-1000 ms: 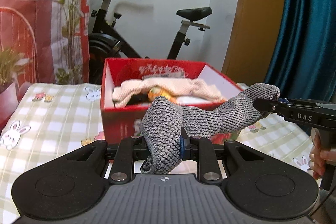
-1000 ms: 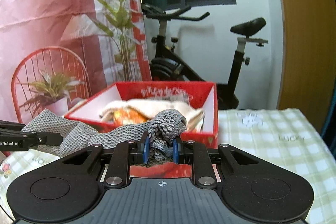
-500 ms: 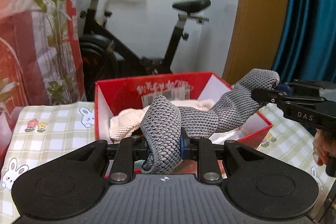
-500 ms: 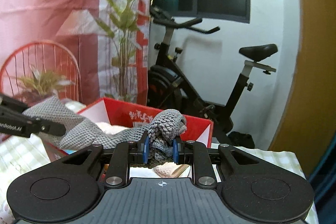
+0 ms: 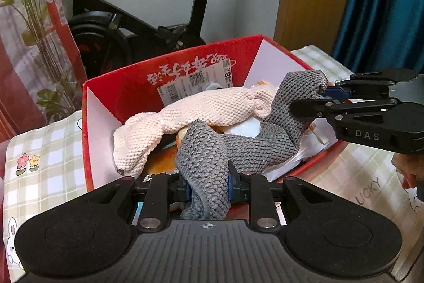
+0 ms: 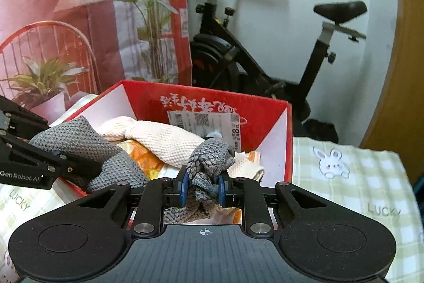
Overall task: Organize soft objects
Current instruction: 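Lift the grey towel with both tools and carry it over the box, then open both tools to release the grey towel into the box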
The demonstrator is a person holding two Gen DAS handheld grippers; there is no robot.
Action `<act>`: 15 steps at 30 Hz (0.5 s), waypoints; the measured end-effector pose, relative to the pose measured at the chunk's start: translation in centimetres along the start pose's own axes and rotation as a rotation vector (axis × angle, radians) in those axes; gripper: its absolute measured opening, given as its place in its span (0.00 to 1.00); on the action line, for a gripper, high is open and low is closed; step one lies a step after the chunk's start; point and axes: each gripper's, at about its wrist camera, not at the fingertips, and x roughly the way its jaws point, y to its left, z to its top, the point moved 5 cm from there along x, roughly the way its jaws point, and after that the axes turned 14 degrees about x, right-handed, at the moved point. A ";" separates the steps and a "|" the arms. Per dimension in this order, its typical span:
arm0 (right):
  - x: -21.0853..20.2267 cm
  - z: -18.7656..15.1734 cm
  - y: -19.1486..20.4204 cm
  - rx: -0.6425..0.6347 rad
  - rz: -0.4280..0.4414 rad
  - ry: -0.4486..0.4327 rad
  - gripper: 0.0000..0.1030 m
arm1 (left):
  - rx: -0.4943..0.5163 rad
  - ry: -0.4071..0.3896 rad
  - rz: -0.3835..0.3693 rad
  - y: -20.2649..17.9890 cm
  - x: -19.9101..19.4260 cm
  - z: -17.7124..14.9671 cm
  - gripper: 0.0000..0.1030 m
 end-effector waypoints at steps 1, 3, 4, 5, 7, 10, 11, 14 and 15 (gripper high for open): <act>0.2 -0.1 -0.3 0.012 0.001 0.005 0.19 | -0.002 0.004 -0.001 0.1 0.2 0.0 0.24; 0.5 -0.1 -0.5 0.026 0.000 0.015 0.19 | -0.011 0.011 -0.004 0.2 0.6 0.0 0.24; 0.7 -0.2 -0.7 0.027 -0.002 0.021 0.19 | -0.017 0.014 -0.006 0.2 0.8 0.1 0.24; 0.8 -0.2 -0.9 0.028 -0.006 0.025 0.19 | -0.023 0.015 -0.008 0.2 0.9 0.1 0.24; 1.1 -0.3 -1.2 0.038 -0.011 0.030 0.19 | -0.039 0.015 -0.007 0.4 1.1 0.1 0.25; 1.3 -0.5 -1.6 0.047 -0.019 0.035 0.19 | -0.064 0.004 -0.003 0.6 1.1 0.1 0.28; 1.3 -0.5 -1.7 0.046 -0.021 0.034 0.20 | -0.066 -0.001 0.000 0.5 1.1 0.2 0.28; 1.2 -0.6 -1.9 0.047 -0.021 0.030 0.22 | -0.062 -0.008 0.026 0.6 0.7 0.2 0.47; 1.2 -0.6 -2.0 0.044 -0.025 0.029 0.24 | -0.064 -0.015 0.035 0.7 0.5 0.2 0.62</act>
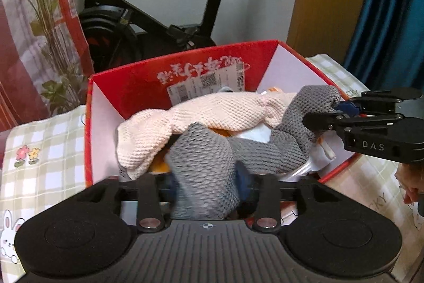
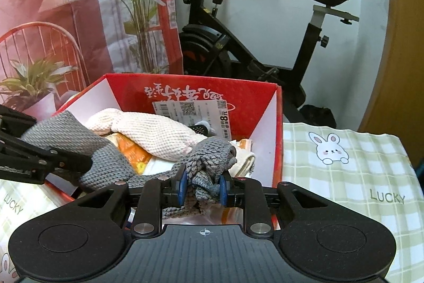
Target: Organize soft objects
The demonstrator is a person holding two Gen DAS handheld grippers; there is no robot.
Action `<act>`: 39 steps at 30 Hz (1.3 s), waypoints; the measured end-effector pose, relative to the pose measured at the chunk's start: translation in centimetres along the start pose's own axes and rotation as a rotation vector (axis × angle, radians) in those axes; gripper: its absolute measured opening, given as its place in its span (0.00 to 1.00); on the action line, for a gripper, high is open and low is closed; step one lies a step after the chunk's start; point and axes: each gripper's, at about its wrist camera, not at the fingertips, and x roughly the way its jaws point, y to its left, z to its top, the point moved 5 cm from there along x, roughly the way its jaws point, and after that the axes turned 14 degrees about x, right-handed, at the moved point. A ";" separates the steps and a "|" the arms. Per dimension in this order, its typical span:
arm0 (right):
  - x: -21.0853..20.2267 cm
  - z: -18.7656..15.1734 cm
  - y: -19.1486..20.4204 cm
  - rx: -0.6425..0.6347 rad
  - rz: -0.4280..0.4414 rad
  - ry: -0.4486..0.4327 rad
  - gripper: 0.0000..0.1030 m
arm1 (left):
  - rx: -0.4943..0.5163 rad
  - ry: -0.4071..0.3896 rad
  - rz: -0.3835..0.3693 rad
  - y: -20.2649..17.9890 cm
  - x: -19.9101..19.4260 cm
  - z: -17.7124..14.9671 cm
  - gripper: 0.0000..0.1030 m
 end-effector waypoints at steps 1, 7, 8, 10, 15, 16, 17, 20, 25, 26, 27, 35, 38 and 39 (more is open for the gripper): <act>0.0 0.0 0.0 -0.006 -0.003 -0.001 0.26 | -0.007 -0.015 0.003 0.1 -0.3 0.0 0.71; -0.4 0.4 0.2 -0.038 -0.006 -0.004 0.38 | -0.053 -0.087 0.011 0.8 -1.4 0.1 0.95; -0.5 0.4 0.2 -0.042 -0.010 -0.007 0.40 | -0.063 -0.095 0.014 1.0 -1.5 0.2 0.97; -0.8 0.6 0.2 -0.045 -0.013 -0.020 0.50 | -0.084 -0.116 0.023 1.3 -1.9 0.3 0.98; -1.8 1.1 0.5 -0.054 -0.009 -0.062 0.67 | -0.107 -0.151 0.051 1.6 -2.9 0.8 1.00; -1.9 1.1 0.6 -0.056 -0.010 -0.064 0.71 | -0.108 -0.156 0.061 1.6 -2.9 0.8 1.00; -2.0 1.1 0.7 -0.057 -0.012 -0.067 0.74 | -0.110 -0.159 0.073 1.7 -3.1 0.8 1.00; -2.5 1.1 1.0 -0.060 -0.007 -0.077 0.84 | -0.115 -0.163 0.112 2.0 -3.5 0.7 1.00; -2.9 0.9 1.6 -0.078 -0.009 -0.075 0.97 | -0.128 -0.172 0.146 2.1 -4.4 0.4 1.00; -3.1 0.9 1.6 -0.076 -0.011 -0.077 0.98 | -0.126 -0.175 0.155 2.1 -4.6 0.4 1.00; -3.2 1.0 1.7 -0.073 -0.012 -0.081 0.99 | -0.124 -0.176 0.167 2.1 -4.8 0.2 1.00; -4.7 1.0 2.0 -0.047 -0.024 -0.099 1.00 | -0.179 -0.152 0.288 2.5 -5.9 -0.7 1.00; -5.3 0.9 1.9 -0.039 -0.034 -0.108 1.00 | -0.197 -0.175 0.269 2.6 -6.6 -1.0 1.00; -5.5 0.9 1.9 -0.034 -0.034 -0.111 1.00 | -0.203 -0.179 0.266 2.6 -6.8 -1.1 1.00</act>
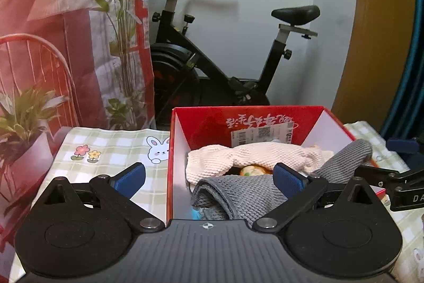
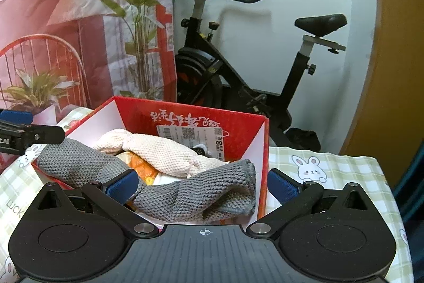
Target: Organize soft objects
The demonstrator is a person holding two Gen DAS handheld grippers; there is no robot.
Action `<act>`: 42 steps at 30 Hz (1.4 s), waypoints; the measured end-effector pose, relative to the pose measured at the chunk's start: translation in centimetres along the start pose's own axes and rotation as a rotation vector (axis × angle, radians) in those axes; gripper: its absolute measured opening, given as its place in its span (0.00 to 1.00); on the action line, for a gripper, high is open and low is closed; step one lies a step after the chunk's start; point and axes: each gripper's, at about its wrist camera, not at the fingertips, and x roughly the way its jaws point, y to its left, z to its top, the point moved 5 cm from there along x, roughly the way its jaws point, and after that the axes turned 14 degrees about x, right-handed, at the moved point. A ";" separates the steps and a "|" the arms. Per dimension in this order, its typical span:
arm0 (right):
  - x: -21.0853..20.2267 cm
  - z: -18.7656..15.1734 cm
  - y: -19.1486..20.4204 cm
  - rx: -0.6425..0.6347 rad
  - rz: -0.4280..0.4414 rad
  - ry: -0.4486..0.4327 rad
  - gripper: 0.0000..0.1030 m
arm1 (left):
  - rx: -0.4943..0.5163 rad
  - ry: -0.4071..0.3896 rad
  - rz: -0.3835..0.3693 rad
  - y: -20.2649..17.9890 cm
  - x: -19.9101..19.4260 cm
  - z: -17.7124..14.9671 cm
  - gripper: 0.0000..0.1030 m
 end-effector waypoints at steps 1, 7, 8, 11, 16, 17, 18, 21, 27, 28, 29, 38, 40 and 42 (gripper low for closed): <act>-0.2 0.0 0.0 0.007 0.001 -0.002 1.00 | -0.001 -0.001 -0.003 0.0 -0.2 -0.1 1.00; -0.7 -0.2 -0.2 0.040 -0.031 0.003 1.00 | 0.081 0.011 0.028 -1.0 -1.1 -0.7 1.00; -0.9 -0.2 -0.2 0.047 -0.033 0.004 1.00 | 0.089 0.017 0.031 -1.1 -1.1 -0.8 1.00; -1.4 -0.3 -0.2 0.064 -0.037 0.005 1.00 | 0.092 0.003 0.049 -1.2 -2.1 -0.9 1.00; -3.5 0.2 0.3 0.078 -0.030 -0.022 1.00 | 0.054 -0.032 0.077 -0.6 -4.7 -0.2 1.00; -4.2 0.4 0.5 0.077 -0.027 -0.033 1.00 | 0.047 -0.044 0.080 -0.5 -5.4 0.0 1.00; -5.0 0.6 0.7 0.074 -0.023 -0.047 1.00 | 0.044 -0.056 0.084 -0.5 -6.1 0.3 1.00; -7.4 1.3 1.4 0.071 -0.015 -0.074 1.00 | 0.052 -0.089 0.095 -0.6 -8.5 1.2 1.00; -12.9 2.8 3.0 0.054 -0.041 -0.139 1.00 | 0.069 -0.125 0.123 -1.2 -13.8 2.9 1.00; -13.9 3.0 3.2 0.055 -0.039 -0.152 1.00 | 0.074 -0.138 0.135 -1.3 -14.9 3.1 1.00; -14.8 3.1 3.4 0.056 -0.037 -0.164 1.00 | 0.078 -0.151 0.145 -1.5 -15.9 3.2 1.00; -22.1 2.5 4.9 0.097 -0.014 -0.249 1.00 | 0.042 -0.217 0.212 -2.0 -22.6 3.2 1.00; -23.1 2.4 5.1 0.102 -0.008 -0.260 1.00 | 0.036 -0.223 0.216 -2.0 -23.3 3.1 1.00; -23.7 2.3 5.1 0.104 -0.006 -0.269 1.00 | 0.033 -0.227 0.215 -2.1 -23.7 2.9 1.00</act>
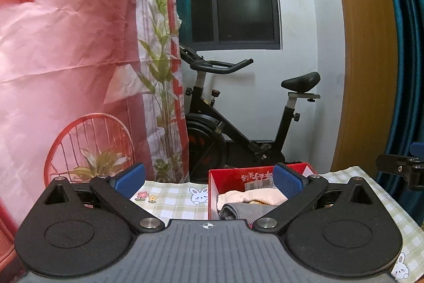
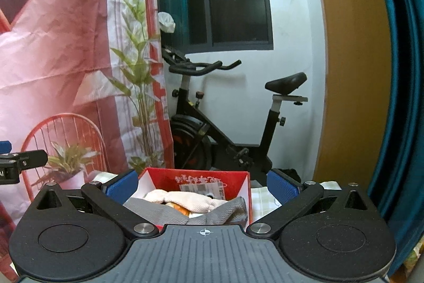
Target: Organize soft objects
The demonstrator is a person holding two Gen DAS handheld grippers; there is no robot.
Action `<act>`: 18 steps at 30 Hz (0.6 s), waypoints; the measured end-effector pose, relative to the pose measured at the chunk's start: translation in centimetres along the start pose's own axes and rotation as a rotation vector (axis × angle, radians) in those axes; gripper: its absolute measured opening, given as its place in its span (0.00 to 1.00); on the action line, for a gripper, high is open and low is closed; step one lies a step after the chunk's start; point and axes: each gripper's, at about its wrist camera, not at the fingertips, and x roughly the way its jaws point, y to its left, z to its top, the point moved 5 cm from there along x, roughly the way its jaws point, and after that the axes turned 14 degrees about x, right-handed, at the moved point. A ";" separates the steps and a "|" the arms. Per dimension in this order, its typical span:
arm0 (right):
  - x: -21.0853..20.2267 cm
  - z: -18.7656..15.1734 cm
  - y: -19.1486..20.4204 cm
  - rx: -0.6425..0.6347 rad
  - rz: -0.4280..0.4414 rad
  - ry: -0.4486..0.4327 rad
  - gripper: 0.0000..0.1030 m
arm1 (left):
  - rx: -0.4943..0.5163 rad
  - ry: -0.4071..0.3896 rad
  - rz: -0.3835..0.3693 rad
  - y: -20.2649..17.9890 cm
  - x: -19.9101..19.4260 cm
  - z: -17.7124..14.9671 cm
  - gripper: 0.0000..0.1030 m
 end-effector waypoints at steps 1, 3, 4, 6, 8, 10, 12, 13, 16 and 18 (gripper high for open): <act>-0.2 0.0 0.0 -0.002 0.001 -0.002 1.00 | -0.004 -0.002 -0.002 0.0 -0.1 0.0 1.00; -0.6 0.2 0.0 -0.008 0.001 -0.009 1.00 | -0.014 -0.006 -0.004 0.0 -0.4 -0.1 1.00; -0.8 0.2 0.0 -0.011 0.003 -0.013 1.00 | -0.018 -0.008 -0.003 0.1 -0.4 -0.2 1.00; -1.0 0.3 0.1 -0.012 0.002 -0.016 1.00 | -0.024 -0.009 -0.007 0.0 -0.2 -0.2 1.00; -1.2 0.3 0.0 -0.014 0.000 -0.019 1.00 | -0.023 -0.010 -0.012 -0.2 -0.1 -0.2 1.00; -1.3 0.2 0.3 -0.016 -0.006 -0.022 1.00 | -0.022 -0.013 -0.019 -0.2 -0.1 -0.3 1.00; -1.3 0.2 0.2 -0.016 -0.011 -0.021 1.00 | -0.024 -0.012 -0.027 -0.3 0.1 -0.5 1.00; -1.3 0.2 0.0 -0.016 -0.012 -0.020 1.00 | -0.026 -0.010 -0.032 -0.3 0.1 -0.6 1.00; -1.0 0.0 0.0 -0.013 -0.010 -0.014 1.00 | -0.033 -0.003 -0.042 -0.3 0.4 -0.8 1.00; -1.0 -0.1 -0.1 -0.010 -0.009 -0.010 1.00 | -0.037 -0.002 -0.049 -0.3 0.4 -0.9 1.00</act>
